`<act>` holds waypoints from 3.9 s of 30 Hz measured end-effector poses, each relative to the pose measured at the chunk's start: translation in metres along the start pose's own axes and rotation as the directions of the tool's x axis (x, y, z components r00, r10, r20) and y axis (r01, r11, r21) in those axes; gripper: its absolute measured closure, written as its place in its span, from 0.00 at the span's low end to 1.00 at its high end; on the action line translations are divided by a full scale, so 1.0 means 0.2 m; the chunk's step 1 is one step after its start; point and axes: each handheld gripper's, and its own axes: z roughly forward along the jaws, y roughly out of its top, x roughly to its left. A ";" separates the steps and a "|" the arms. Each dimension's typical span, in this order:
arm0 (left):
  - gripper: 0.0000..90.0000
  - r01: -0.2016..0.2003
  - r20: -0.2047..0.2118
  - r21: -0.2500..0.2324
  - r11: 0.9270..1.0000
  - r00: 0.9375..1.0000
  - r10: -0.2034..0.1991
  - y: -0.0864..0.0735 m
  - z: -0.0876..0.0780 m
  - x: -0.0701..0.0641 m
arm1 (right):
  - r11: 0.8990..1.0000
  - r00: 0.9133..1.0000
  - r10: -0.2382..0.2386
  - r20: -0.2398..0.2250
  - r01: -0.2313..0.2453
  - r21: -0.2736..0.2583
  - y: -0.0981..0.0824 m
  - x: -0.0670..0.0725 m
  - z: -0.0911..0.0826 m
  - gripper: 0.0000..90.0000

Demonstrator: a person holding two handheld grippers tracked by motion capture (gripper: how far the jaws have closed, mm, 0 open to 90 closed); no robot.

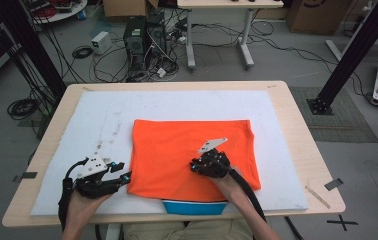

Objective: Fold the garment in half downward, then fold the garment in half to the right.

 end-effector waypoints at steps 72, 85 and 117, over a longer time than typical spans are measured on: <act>0.27 0.039 0.034 0.001 0.999 0.999 -0.039 -0.05 0.09 0.01 | 0.922 0.913 0.307 0.267 -0.216 -0.322 -0.68 -0.22 -0.64 0.22; 0.31 0.065 0.000 0.063 0.996 0.998 -0.065 -0.11 0.13 -0.06 | 0.929 0.927 0.272 0.260 -0.182 -0.324 -0.63 -0.21 -0.63 0.22; 0.75 0.174 -0.023 0.046 0.984 0.985 -0.173 -0.21 0.11 -0.10 | 0.961 0.983 0.074 0.165 -0.026 -0.276 -0.08 -0.14 -0.40 0.22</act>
